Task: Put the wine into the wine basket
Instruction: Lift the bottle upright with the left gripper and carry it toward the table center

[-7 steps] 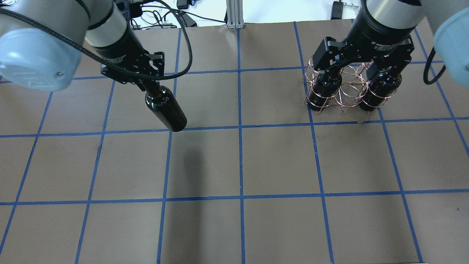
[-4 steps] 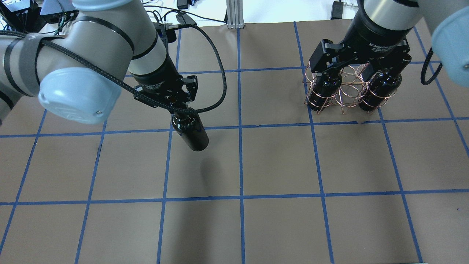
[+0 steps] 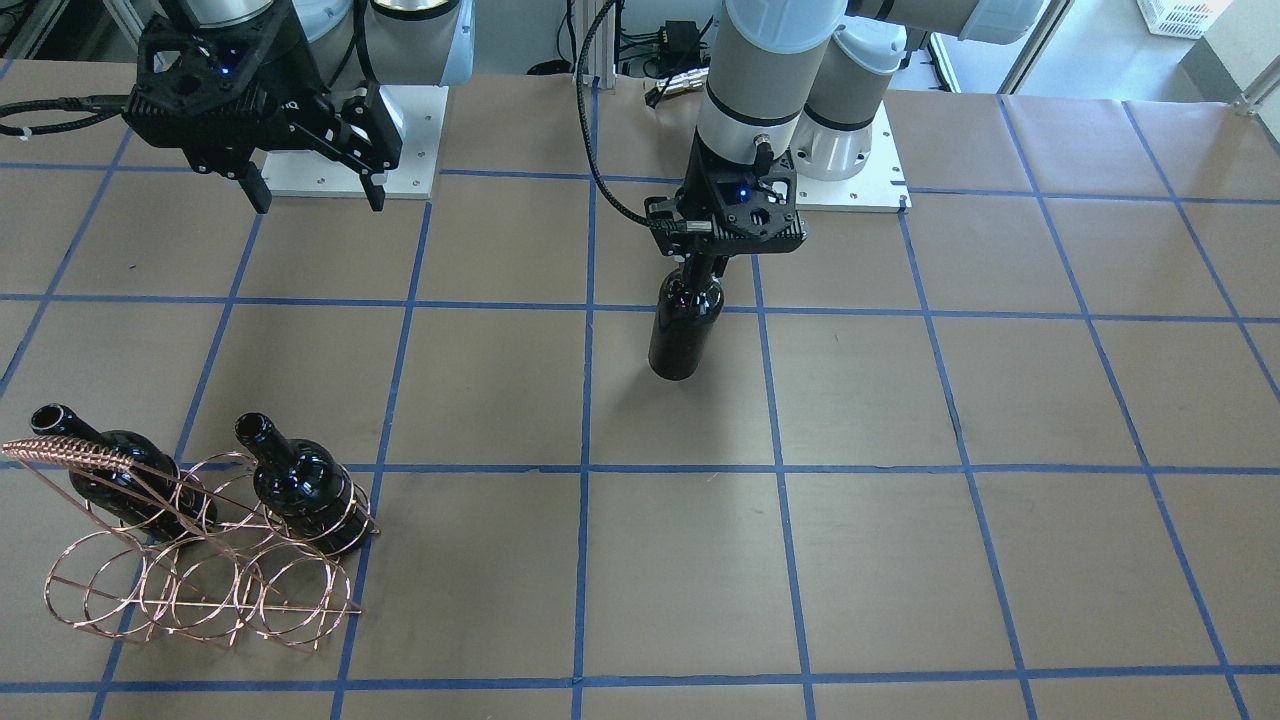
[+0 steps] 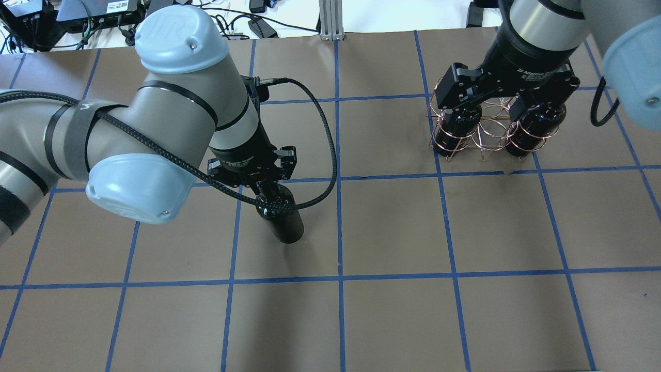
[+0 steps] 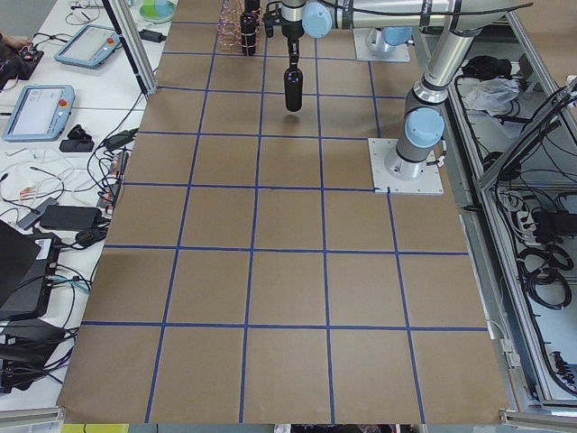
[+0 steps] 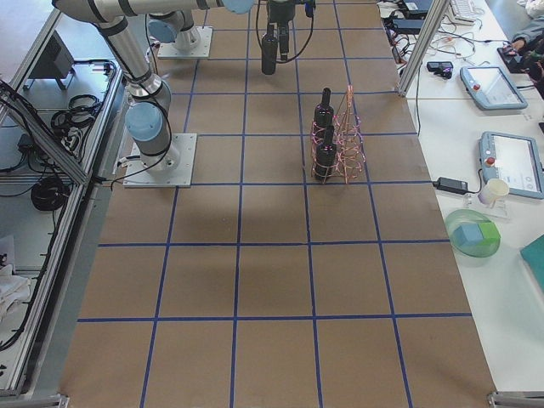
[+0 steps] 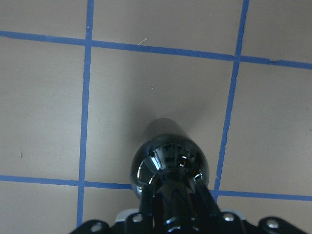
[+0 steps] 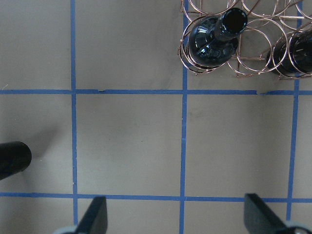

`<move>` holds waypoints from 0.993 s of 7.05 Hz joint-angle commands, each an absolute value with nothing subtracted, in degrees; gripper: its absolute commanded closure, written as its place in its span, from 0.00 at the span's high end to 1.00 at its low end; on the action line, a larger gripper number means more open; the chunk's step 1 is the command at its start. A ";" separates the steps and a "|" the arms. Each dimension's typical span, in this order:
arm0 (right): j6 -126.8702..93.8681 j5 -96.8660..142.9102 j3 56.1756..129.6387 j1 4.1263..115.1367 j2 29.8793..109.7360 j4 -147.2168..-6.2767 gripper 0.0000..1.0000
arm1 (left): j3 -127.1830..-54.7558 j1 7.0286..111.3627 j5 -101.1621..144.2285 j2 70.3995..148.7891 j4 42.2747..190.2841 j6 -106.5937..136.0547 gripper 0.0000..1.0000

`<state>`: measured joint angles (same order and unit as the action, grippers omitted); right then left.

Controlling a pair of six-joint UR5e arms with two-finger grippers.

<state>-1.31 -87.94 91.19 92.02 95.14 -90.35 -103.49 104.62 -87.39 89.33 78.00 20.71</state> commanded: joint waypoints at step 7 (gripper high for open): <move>-1.14 -87.98 91.23 92.02 94.57 -90.70 1.00 | -105.73 106.00 -87.80 90.44 77.78 20.40 0.00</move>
